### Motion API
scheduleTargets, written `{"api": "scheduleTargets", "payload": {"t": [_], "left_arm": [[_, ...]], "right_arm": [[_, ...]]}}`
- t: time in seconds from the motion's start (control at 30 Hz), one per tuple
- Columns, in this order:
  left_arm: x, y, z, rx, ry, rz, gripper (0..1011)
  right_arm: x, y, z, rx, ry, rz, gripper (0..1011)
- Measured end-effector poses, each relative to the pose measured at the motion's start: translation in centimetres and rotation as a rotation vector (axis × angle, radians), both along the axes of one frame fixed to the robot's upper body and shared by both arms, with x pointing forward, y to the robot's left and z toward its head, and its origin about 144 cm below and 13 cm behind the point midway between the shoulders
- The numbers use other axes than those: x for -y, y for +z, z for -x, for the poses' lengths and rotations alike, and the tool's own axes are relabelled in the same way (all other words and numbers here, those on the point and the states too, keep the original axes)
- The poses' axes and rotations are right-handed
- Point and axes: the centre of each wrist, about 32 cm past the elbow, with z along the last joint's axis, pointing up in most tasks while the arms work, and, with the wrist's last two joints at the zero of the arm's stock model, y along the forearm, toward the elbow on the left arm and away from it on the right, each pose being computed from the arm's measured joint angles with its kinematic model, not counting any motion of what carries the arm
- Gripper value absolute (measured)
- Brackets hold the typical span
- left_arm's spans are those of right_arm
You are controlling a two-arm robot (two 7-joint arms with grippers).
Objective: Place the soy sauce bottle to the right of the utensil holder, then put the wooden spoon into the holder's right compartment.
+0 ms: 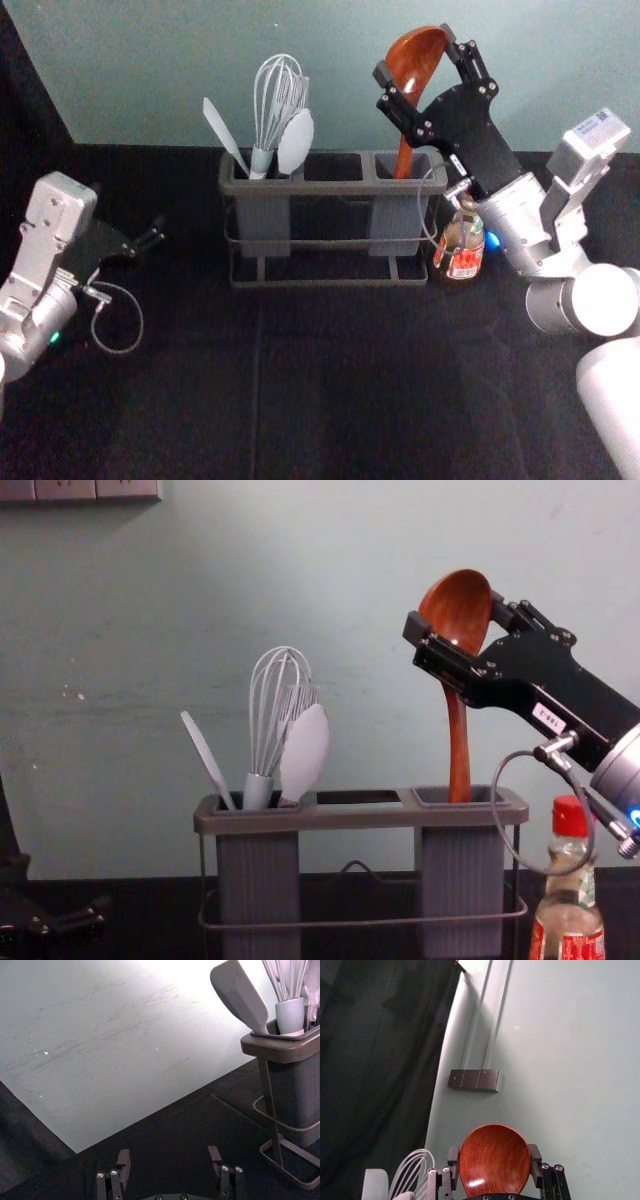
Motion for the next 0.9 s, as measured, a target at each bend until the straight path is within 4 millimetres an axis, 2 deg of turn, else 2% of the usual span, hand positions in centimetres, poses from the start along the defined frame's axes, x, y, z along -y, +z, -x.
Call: {"api": "scheduleTargets", "payload": {"t": [0.9], "left_arm": [[0.0,0.0,0.0,0.0,0.0,0.0,1011]], "right_arm": [[0.1,-1.9,0.7,-0.027,-0.01,-0.003,837]]}}
